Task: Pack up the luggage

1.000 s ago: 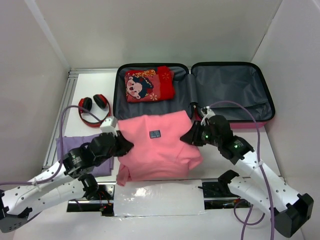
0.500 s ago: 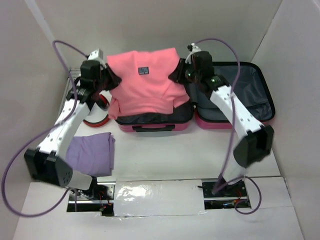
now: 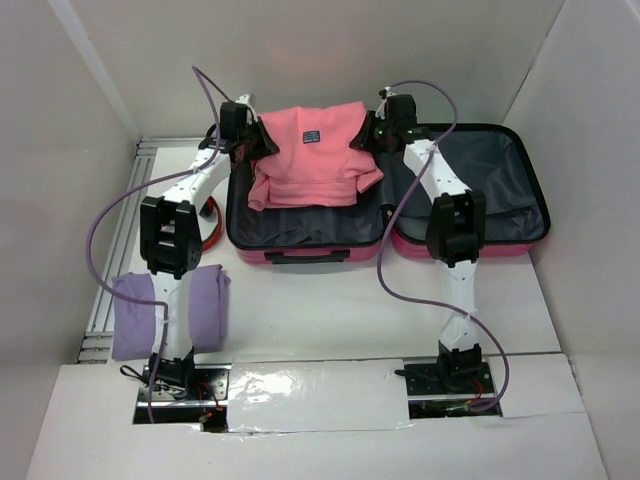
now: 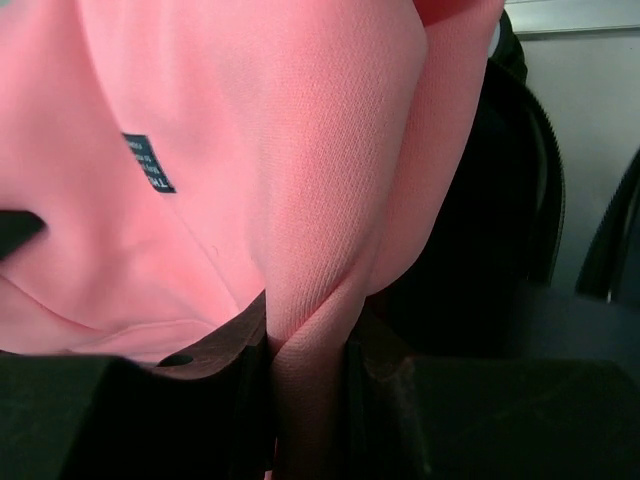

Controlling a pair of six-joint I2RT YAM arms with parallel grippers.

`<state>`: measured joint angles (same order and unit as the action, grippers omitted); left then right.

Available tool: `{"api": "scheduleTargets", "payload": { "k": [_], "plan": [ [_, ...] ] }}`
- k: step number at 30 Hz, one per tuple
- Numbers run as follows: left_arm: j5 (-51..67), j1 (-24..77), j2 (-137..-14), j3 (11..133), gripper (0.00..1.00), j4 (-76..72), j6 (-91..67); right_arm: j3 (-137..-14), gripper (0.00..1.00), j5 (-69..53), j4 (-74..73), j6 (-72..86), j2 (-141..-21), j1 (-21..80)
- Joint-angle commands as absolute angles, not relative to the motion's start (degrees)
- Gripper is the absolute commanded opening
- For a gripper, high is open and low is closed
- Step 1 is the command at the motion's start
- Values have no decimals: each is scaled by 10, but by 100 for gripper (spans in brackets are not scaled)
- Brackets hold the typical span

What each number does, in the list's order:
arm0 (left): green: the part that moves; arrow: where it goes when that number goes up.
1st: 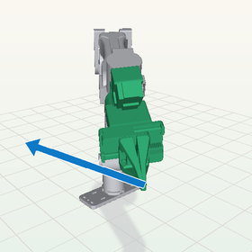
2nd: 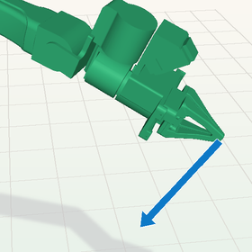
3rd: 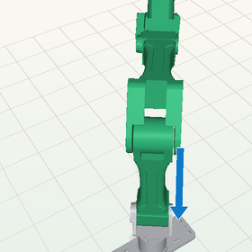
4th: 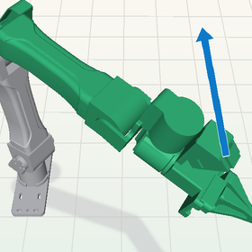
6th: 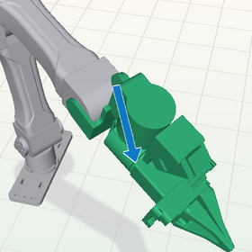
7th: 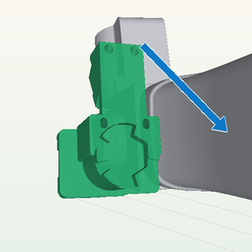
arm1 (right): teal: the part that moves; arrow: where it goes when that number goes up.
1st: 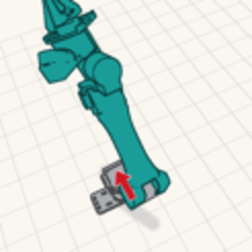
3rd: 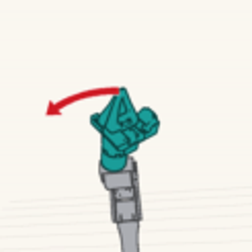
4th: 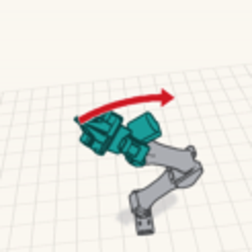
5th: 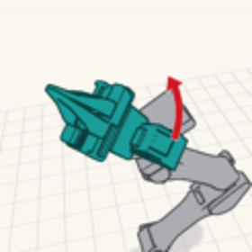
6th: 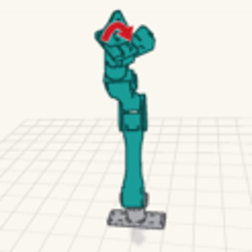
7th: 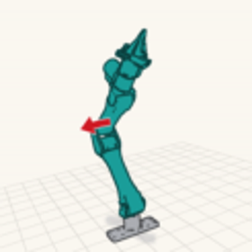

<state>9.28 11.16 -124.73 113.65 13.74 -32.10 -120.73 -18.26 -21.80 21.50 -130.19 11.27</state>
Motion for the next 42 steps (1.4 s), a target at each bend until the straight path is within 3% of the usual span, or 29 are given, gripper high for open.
{"api": "scheduleTargets", "payload": {
  "k": [1, 10, 15, 22, 30, 42],
  "plan": [
    [118, 88, -1254, 1165, 0, 90, -340, -1282, 0, -211, -200, 199, -1328, 118],
    [111, 38, -1285, 1159, 0, 122, -352, -1284, 0, -216, -215, 206, -1375, 118],
    [151, 32, -1224, 1117, 0, 116, -339, -1240, 0, -224, -213, 206, -1309, 123],
    [201, 25, -1194, 1143, 0, 143, -339, -1270, 0, -246, -249, 226, -1268, 118],
    [219, 20, -1181, 1138, 0, 154, -334, -1179, 0, -212, -243, 226, -1219, 123],
    [147, 40, -1251, 1106, 0, 159, -333, -1154, 0, -185, -236, 203, -1305, 107]
  ]
}}
